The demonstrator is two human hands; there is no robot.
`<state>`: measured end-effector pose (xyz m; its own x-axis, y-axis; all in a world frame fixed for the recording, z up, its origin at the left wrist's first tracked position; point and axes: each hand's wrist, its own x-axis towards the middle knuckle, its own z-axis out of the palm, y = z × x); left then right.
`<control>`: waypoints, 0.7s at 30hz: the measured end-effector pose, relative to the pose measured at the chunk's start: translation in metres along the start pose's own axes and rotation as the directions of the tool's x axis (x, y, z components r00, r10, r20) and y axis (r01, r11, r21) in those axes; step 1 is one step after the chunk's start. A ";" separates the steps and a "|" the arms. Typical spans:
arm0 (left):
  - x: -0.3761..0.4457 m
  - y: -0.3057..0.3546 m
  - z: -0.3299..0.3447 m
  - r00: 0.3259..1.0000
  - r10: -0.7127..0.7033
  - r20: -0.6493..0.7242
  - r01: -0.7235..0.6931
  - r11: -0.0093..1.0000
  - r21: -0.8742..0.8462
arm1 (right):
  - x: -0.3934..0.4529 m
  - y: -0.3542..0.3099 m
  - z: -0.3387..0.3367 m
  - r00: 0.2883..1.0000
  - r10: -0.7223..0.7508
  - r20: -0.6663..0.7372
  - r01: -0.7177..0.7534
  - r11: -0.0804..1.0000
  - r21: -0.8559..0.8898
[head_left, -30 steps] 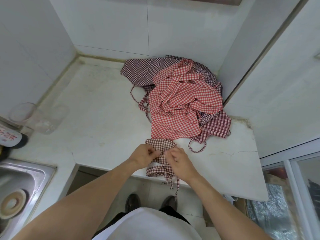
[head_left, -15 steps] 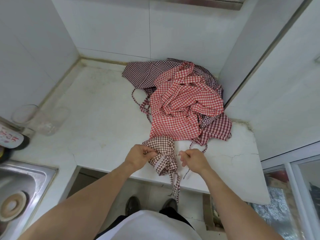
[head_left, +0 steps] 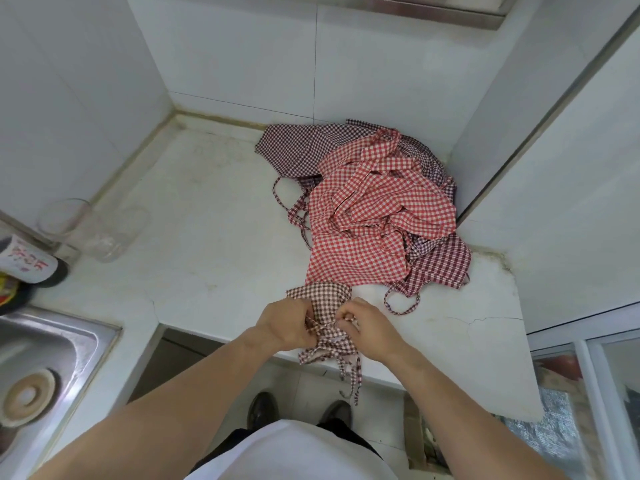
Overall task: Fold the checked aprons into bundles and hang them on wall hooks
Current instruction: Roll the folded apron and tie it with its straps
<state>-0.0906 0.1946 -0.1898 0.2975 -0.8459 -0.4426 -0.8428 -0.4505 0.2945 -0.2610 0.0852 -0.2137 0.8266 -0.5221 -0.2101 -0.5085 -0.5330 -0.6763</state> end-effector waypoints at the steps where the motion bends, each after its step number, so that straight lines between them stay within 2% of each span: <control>1: -0.002 0.000 0.001 1.000 -0.002 -0.007 0.002 1.000 0.019 | -0.002 0.000 0.000 1.000 -0.003 0.013 0.003 0.999 -0.042; 5: -0.006 -0.009 0.005 0.989 -0.135 -0.060 0.131 0.990 -0.055 | -0.002 -0.005 0.000 1.000 0.006 0.025 -0.002 0.989 -0.151; 7: -0.005 -0.013 0.004 0.986 -0.159 -0.056 0.158 0.987 -0.028 | 0.002 -0.008 0.002 0.999 0.017 0.028 -0.012 0.987 -0.162; 13: 0.001 -0.016 -0.007 0.998 -0.059 0.022 0.058 0.997 0.049 | 0.012 -0.010 0.004 0.996 0.088 -0.026 -0.091 0.990 -0.105; 16: 0.000 -0.020 -0.009 0.994 0.031 0.102 -0.029 0.999 -0.024 | 0.013 -0.009 0.006 0.993 0.097 -0.064 -0.102 0.991 -0.085; 21: -0.002 -0.031 -0.005 0.992 0.098 0.086 -0.105 0.991 0.085 | 0.015 -0.012 0.011 0.990 0.093 -0.111 -0.100 0.993 -0.067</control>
<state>-0.0628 0.2091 -0.1940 0.1743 -0.8583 -0.4827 -0.9044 -0.3334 0.2662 -0.2394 0.0912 -0.2167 0.7441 -0.6398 -0.1922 -0.6039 -0.5212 -0.6030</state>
